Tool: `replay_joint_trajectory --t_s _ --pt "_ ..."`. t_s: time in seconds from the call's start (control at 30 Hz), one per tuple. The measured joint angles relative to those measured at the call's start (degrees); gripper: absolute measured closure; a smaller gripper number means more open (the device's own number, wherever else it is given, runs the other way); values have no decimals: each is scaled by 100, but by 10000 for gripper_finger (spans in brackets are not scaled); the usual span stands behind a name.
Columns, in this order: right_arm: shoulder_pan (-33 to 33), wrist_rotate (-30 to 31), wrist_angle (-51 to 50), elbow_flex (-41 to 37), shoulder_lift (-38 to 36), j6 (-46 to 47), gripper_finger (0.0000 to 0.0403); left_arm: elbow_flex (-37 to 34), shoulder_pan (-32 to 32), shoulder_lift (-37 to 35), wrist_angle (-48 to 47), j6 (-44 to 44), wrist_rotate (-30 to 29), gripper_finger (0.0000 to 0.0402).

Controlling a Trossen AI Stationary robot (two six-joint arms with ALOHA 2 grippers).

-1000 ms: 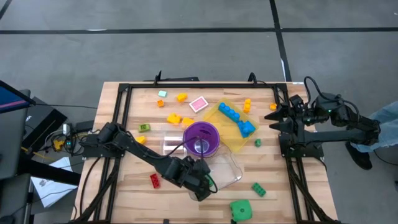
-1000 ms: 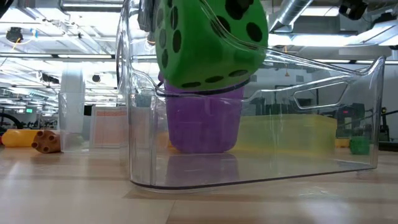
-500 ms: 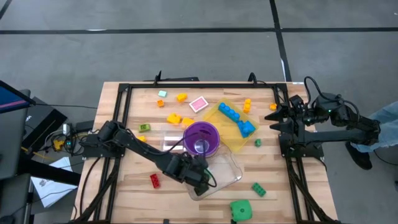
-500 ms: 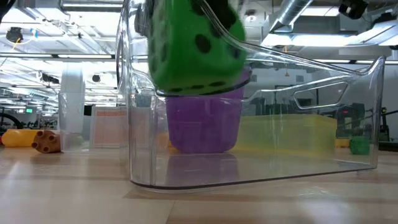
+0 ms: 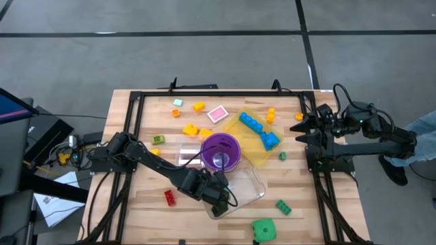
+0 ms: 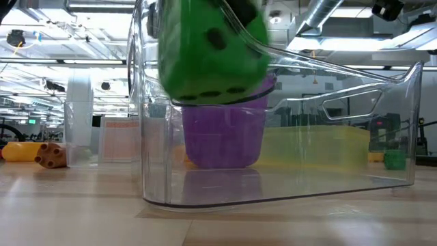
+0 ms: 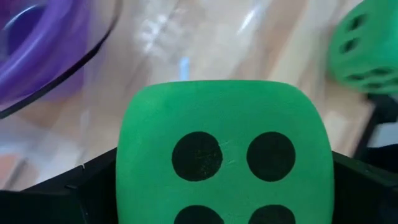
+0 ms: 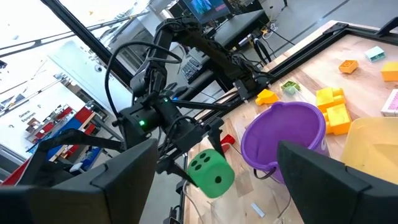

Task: Pick & Place Toys
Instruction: Put the green dice into the transparent bin

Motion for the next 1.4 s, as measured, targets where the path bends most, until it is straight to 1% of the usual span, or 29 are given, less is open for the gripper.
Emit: replay_joint_trajectory --t_s 0.1,0.23,0.33,0.6,0.7,0.83,1.03,1.1,1.17,1.23,1.3,1.4 --pt "0 0 0 0 0 -2 82 8 14 -23 -141 -85 -11 2" --pt "0 -3 0 0 0 -1 82 7 36 -23 -57 -176 -12 2" --pt "0 -5 -2 0 0 -1 82 3 74 -21 -39 -426 -54 2" --pt "0 -9 -48 0 0 -2 82 7 116 -21 -23 -300 7 2" --pt "0 -9 -56 0 0 -2 82 7 198 -21 81 -302 147 2" --pt "0 -36 -60 0 0 1 82 7 274 -21 129 -88 429 2" --pt "0 -55 -81 0 0 40 82 7 290 -12 58 22 512 2" --pt "2 -58 -61 0 2 63 82 7 294 -12 176 45 433 2" --pt "14 -154 -47 0 2 157 82 7 266 -12 146 266 270 2" --pt "77 -293 -73 -30 45 205 82 5 251 -10 325 452 239 2" --pt "199 -426 -137 -114 145 283 82 5 251 -10 576 614 233 2" --pt "437 -446 -104 -204 404 283 83 5 243 -10 677 754 155 2"
